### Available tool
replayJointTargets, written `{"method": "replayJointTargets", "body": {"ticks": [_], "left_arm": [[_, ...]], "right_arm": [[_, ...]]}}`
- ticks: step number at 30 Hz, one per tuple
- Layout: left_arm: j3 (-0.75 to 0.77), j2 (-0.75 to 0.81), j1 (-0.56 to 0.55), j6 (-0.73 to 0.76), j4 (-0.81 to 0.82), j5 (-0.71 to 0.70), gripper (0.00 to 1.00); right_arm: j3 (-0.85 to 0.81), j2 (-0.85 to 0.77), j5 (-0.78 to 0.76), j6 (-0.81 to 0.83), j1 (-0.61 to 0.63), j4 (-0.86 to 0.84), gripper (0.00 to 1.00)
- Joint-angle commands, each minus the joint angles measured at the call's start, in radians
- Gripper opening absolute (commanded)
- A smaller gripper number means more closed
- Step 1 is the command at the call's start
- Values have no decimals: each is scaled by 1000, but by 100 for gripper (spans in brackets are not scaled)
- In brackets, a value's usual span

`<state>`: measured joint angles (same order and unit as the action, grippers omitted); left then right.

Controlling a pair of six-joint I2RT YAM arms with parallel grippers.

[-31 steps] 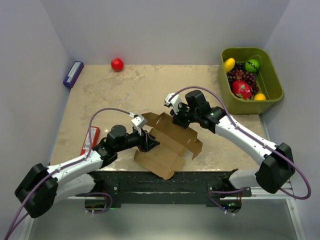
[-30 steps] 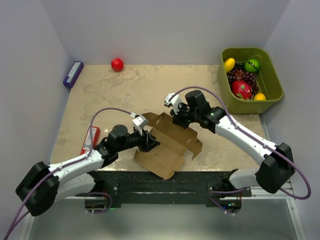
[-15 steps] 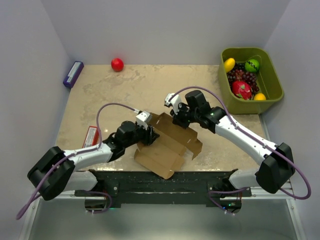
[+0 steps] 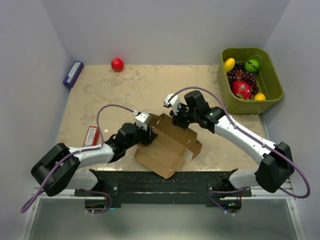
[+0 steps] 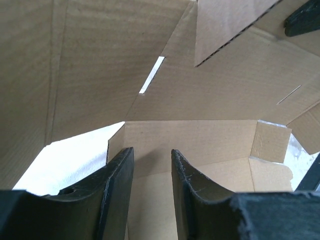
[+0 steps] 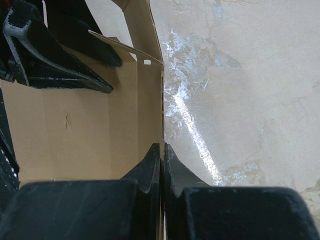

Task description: Fold the paper box

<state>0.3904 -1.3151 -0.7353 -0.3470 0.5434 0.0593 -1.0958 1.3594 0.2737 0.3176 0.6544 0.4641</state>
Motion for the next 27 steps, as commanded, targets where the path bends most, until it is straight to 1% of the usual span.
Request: {"method": "replayJointTargets", "body": {"ticks": [1, 2, 6, 12, 16, 18, 22, 27], "left_arm": [[-10, 54, 7, 43, 55, -56, 40], [-10, 62, 5, 48, 38, -88, 40], [-8, 83, 5, 72, 12, -115, 41], [-2, 25, 7, 69, 6, -93, 40], [-11, 13, 7, 56, -17, -151, 38], [-19, 8, 8, 54, -7, -156, 37], [-33, -29, 7, 43, 12, -142, 37], [-64, -84, 7, 37, 130, -27, 36]], "right_arm": [[-35, 6, -7, 12, 5, 13, 0], [-35, 7, -7, 11, 5, 15, 0], [-35, 10, -4, 11, 5, 16, 0], [-36, 17, -1, 11, 7, 16, 0], [-35, 18, 1, 9, 10, 16, 0], [-35, 18, 2, 9, 14, 16, 0], [-33, 18, 5, 8, 25, 16, 0], [-39, 35, -1, 8, 36, 24, 0]]}}
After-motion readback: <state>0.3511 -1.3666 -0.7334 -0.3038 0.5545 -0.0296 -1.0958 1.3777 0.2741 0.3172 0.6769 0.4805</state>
